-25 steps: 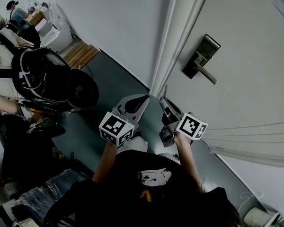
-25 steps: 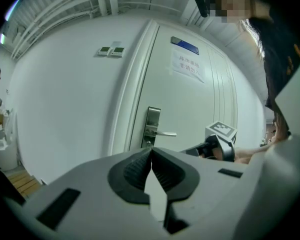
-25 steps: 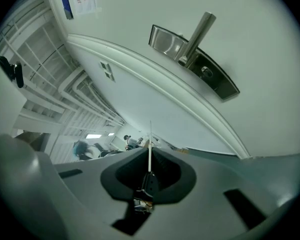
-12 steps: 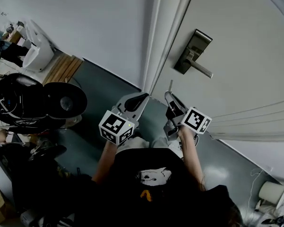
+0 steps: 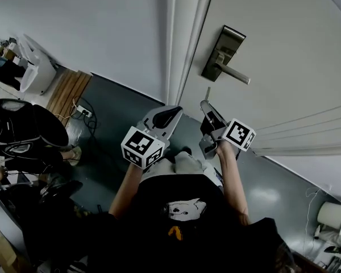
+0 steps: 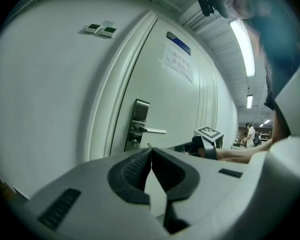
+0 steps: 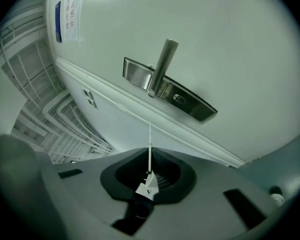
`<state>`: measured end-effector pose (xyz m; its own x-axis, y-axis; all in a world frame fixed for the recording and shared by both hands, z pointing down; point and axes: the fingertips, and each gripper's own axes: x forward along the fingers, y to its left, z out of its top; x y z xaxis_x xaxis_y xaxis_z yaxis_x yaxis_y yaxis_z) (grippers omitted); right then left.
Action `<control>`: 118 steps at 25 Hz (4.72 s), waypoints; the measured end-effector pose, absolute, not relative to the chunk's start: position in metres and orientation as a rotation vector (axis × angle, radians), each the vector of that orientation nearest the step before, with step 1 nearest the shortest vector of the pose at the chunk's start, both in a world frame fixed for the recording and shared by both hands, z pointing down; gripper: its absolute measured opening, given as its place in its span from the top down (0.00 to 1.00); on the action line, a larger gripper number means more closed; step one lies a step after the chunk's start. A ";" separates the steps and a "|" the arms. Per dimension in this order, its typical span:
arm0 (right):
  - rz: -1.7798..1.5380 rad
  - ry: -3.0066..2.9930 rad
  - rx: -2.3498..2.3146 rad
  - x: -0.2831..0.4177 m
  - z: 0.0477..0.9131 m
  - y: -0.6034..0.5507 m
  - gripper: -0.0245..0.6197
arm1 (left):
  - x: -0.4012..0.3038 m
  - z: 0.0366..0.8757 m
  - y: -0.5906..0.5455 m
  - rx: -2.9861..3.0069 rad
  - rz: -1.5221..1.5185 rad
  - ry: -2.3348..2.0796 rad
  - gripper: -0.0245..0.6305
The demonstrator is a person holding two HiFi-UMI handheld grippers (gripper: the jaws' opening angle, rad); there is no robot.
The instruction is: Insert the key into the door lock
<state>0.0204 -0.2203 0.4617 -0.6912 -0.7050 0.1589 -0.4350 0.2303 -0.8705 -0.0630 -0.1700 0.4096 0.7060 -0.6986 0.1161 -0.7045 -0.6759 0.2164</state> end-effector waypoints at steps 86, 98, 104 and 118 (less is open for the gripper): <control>-1.473 1.532 -0.645 0.063 0.491 -0.363 0.91 | -0.028 0.439 -0.226 2.743 0.189 -1.092 0.95; -1.507 1.701 -0.728 0.068 0.498 -0.324 0.89 | -0.010 0.447 -0.231 2.707 0.216 -1.074 0.95; -1.531 1.821 -0.765 0.070 0.498 -0.299 0.89 | -0.003 0.446 -0.238 2.661 0.225 -1.087 0.95; -1.510 2.104 -0.736 0.066 0.470 -0.254 0.89 | 0.001 0.441 -0.235 2.574 0.195 -1.188 0.95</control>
<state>0.0660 -0.2536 0.4695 -0.7589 -0.6495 -0.0480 -0.1623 0.2600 -0.9519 0.0008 -0.2348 0.4409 0.6490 -0.7203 0.2450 -0.7608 -0.6137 0.2112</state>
